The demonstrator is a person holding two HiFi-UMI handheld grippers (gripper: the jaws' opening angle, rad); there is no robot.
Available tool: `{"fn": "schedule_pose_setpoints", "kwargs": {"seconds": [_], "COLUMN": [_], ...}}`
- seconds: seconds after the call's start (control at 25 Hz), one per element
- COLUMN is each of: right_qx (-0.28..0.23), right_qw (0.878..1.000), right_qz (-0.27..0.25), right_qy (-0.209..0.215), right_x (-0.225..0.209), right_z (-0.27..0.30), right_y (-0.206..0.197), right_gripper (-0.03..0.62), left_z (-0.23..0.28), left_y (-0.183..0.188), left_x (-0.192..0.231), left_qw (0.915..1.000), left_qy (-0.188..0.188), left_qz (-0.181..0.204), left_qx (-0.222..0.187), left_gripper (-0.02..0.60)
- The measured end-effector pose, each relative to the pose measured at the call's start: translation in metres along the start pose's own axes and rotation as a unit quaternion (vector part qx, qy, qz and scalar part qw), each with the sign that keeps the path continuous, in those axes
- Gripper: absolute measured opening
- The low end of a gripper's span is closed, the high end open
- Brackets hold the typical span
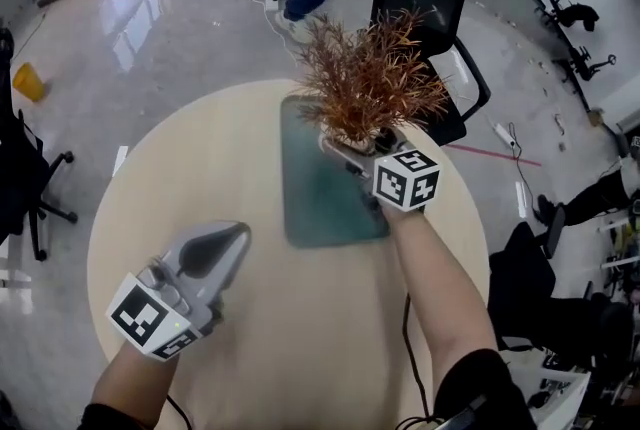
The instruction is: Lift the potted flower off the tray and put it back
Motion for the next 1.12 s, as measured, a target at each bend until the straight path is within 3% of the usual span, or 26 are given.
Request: {"fn": "schedule_pose_setpoints", "kwargs": {"seconds": [0.32, 0.48, 1.12], "right_qx": [-0.019, -0.024, -0.02], "right_qw": [1.0, 1.0, 0.999], "right_qz": [-0.008, -0.012, -0.036], "right_qy": [0.004, 0.0, 0.024], "right_x": [0.041, 0.063, 0.177], "right_z": [-0.096, -0.135, -0.282], "right_y": [0.029, 0.028, -0.048], "right_gripper": [0.508, 0.508, 0.508], "left_z": [-0.041, -0.061, -0.157], "left_y": [0.042, 0.046, 0.021], "left_x": [-0.064, -0.089, -0.257], "left_qw": [0.9998, 0.9997, 0.9991], "left_qy": [0.01, 0.018, 0.038], "left_qz": [0.014, 0.013, 0.015], "left_qx": [-0.011, -0.008, -0.012], "left_gripper": [-0.002, -0.002, -0.002]}}
Point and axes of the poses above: the fingertips, and each gripper's own axes: z forward along the fingers, x to its left, y out of its top, the point moved 3 cm from there along -z, backward along the fingers, and after that the axes turned 10 degrees about x, right-handed, at the moved point
